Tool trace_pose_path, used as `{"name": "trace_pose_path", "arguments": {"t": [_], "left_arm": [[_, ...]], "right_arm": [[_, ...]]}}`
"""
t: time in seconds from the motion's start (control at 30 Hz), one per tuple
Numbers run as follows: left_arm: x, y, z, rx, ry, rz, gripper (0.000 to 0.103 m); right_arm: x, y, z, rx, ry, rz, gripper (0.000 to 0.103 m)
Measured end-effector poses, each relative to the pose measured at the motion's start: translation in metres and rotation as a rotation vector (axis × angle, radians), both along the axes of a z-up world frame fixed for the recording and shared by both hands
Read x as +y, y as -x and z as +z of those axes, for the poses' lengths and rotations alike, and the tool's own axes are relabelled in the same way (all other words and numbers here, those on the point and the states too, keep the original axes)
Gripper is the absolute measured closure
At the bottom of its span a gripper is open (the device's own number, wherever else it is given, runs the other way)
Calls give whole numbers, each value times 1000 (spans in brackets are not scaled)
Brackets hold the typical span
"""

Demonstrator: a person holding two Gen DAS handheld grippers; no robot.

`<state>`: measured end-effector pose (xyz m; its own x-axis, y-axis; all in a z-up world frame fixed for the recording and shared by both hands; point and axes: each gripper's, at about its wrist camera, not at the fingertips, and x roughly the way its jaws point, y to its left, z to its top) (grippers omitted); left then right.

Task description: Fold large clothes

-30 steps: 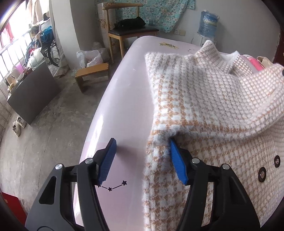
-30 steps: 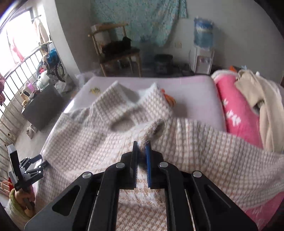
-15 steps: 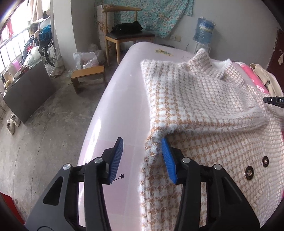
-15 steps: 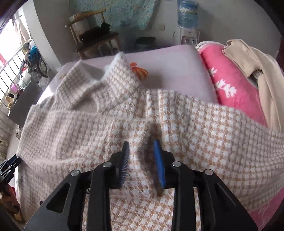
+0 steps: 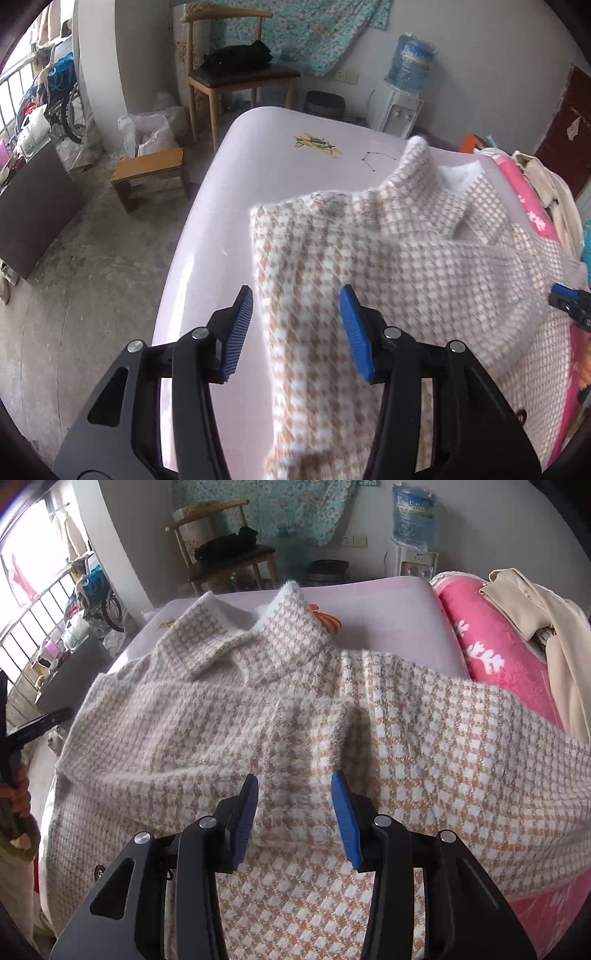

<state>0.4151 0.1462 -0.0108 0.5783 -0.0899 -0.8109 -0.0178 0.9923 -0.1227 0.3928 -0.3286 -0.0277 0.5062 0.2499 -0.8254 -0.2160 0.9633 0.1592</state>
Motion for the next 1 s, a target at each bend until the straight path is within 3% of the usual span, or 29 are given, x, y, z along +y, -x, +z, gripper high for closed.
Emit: {"name": "trace_pose_path", "arguments": {"t": [0.07,0.13,0.23,0.37,0.47,0.57,0.67,0.7,0.73,0.87,1.0], "left_arm": [[2,-20,-10,26,-35,24,53],[7,-31,-19,43,-112,84,63],[20,-32,-28,56,-71,135,67],[17,-26,-28,20,-124,136,69],[20,-25,-28,5,-123,168,69],[23,-25,-30,-4,-126,196,69],[25,-26,-30,-11,-150,220,71],[26,-26,-31,-5,-179,247,86],[32,-26,-35,14,-182,277,88],[54,-20,-29,7,-67,292,88],[57,-3,-3,-102,-25,255,87]], "right_arm": [[-3,0,-2,-5,15,-4,62],[-9,0,-4,-10,32,-20,62],[-21,-2,-5,-17,44,-50,62],[-18,-9,-3,-44,61,-39,62],[-1,-14,-3,-70,63,16,62],[20,-19,-16,-62,95,90,62],[23,-30,-31,-48,119,82,62],[19,-35,-32,-37,87,71,62],[14,-40,-33,-19,64,51,61],[3,-47,-30,13,28,9,61],[7,-37,2,-92,16,23,61]]}}
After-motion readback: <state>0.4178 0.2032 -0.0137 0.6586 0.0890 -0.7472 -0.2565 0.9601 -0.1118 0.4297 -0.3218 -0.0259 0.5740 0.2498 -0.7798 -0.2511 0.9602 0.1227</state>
